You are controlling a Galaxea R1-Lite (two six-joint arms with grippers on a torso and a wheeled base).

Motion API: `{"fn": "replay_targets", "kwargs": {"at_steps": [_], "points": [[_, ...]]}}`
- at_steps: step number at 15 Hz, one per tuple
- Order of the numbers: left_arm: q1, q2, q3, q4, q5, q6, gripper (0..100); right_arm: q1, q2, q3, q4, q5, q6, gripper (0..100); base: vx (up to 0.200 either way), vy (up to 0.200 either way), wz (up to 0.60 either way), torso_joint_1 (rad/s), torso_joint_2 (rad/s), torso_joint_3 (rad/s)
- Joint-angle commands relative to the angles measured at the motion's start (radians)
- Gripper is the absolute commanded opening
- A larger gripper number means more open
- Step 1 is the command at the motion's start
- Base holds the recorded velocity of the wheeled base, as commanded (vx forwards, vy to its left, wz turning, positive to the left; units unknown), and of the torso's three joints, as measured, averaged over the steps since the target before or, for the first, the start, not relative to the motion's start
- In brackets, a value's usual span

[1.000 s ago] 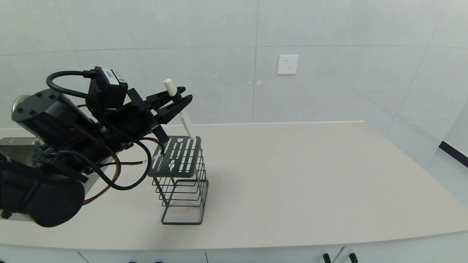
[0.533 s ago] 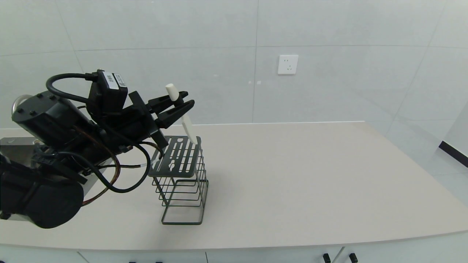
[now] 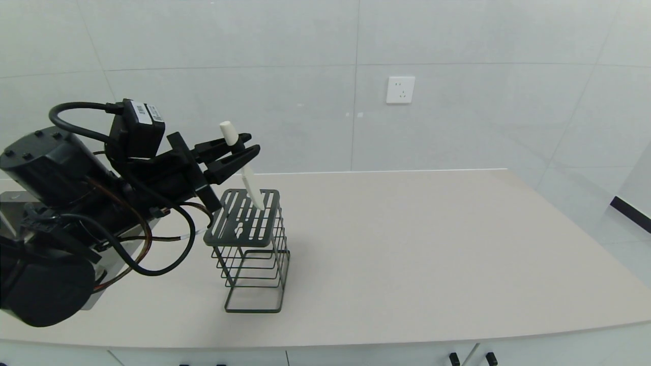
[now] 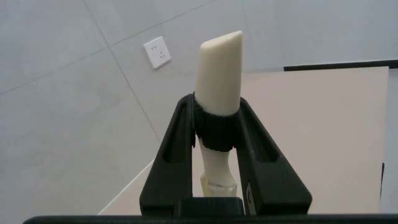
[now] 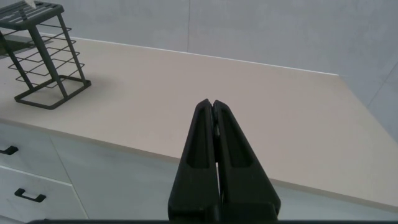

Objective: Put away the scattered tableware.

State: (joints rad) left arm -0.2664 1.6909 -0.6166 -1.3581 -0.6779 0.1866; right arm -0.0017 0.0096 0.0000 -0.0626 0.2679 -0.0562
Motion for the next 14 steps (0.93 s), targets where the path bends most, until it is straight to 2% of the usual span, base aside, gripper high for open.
{"fn": "replay_targets", "kwargs": {"at_steps": [1,5,7,12,14], "points": [[0.001,-0.002,-0.005,-0.001,0.0,0.001,0,0.0,0.003,0.0,0.0,0.001,-0.001,0,0.0,0.0,0.0,0.0,0.0,0.0],[-0.001,0.018,-0.008,-0.007,-0.003,0.007,0,0.0,0.003,0.0,0.0,0.001,-0.001,0,0.0,0.0,0.0,0.0,0.0,0.0],[-0.005,0.049,-0.008,-0.024,-0.005,0.031,0,0.0,0.003,0.0,0.0,0.001,-0.001,0,0.0,0.0,0.0,0.0,0.0,0.0],[-0.016,0.044,-0.022,-0.032,-0.006,0.031,0,0.0,0.003,0.0,0.0,-0.001,-0.002,0,0.0,0.0,0.0,0.0,0.0,0.0],[-0.027,0.046,-0.041,-0.033,-0.026,0.03,0,0.0,0.003,0.0,0.0,0.001,-0.002,0,0.0,0.0,0.0,0.0,0.0,0.0]]}}
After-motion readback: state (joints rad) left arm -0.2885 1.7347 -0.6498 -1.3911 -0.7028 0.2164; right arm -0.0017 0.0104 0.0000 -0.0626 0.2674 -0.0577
